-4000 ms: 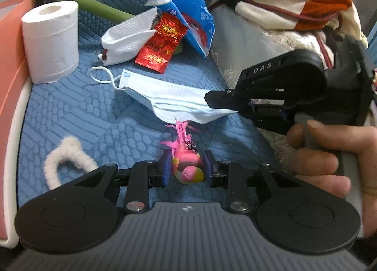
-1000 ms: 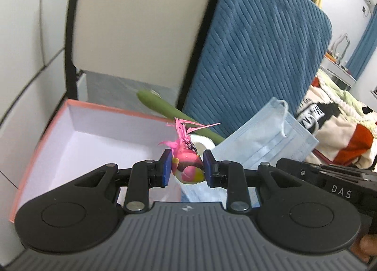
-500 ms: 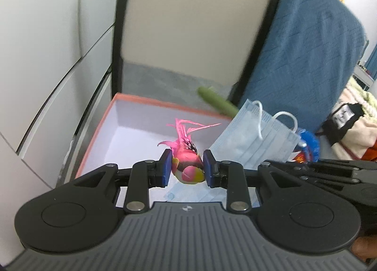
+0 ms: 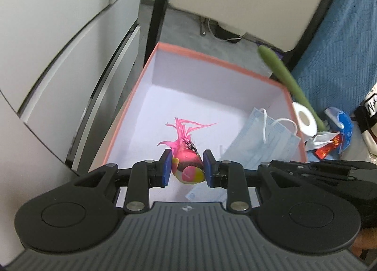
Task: Organize soft objects
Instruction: 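Carry the bird with the left gripper and the mask with the right gripper over the pink box, then open the left gripper dropping the bird while the right gripper drops the mask into the box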
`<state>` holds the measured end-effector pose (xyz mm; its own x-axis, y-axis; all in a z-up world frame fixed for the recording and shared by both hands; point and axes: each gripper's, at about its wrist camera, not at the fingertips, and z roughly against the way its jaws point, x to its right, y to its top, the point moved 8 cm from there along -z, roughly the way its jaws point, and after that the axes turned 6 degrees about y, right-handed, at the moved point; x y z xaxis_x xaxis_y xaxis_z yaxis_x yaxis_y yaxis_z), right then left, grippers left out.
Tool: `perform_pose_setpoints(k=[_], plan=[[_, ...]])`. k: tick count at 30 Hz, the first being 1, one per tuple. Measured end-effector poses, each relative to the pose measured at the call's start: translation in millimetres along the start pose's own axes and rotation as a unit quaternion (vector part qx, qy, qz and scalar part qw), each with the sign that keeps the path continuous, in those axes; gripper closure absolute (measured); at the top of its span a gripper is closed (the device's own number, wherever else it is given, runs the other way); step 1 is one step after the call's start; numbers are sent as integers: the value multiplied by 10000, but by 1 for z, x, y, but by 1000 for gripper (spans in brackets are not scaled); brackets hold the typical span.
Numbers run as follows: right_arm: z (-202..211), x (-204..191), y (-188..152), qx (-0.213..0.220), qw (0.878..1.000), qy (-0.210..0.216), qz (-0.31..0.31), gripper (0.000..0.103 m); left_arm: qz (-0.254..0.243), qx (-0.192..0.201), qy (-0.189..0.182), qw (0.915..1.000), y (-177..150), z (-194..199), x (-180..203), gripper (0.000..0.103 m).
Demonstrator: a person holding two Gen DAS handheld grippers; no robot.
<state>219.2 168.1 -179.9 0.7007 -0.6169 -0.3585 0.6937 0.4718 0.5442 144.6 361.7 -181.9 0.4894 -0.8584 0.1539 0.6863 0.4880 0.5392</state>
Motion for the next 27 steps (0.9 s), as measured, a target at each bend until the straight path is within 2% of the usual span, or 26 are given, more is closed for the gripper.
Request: perform_pose_setpoints(k=[5, 11, 12, 13, 14, 15, 16, 22, 27], plan=[[-14, 1, 0, -50, 9999, -86, -7, 96, 54, -114, -49, 9999, -8, -15, -12, 70], [-7, -1, 1, -41, 9999, -163, 18, 95, 108, -42, -49, 9999, -6, -12, -16, 68], [-6, 0, 2, -30, 9998, -175, 28, 93, 119, -25, -35, 9999, -5, -10, -17, 65], [-3, 0, 3, -14, 9998, -183, 29, 85, 141, -15, -36, 9999, -6, -8, -18, 58], [0, 0, 5, 20, 9998, -177, 27, 75, 179, 22, -36, 9998, -6, -4, -19, 54], [5, -1, 6, 85, 9999, -134, 20, 56, 207, 75, -24, 9998, -5, 0, -19, 54], [11, -1, 8, 169, 9998, -95, 13, 42, 212, 131, -5, 9997, -3, 5, -20, 54], [51, -1, 19, 602, 9981, -88, 45, 40, 155, 414, 11, 9990, 5, 37, -10, 54], [90, 2, 24, 955, 9953, -151, 110, 40, 36, 700, -68, 9975, 8, 71, 13, 54]])
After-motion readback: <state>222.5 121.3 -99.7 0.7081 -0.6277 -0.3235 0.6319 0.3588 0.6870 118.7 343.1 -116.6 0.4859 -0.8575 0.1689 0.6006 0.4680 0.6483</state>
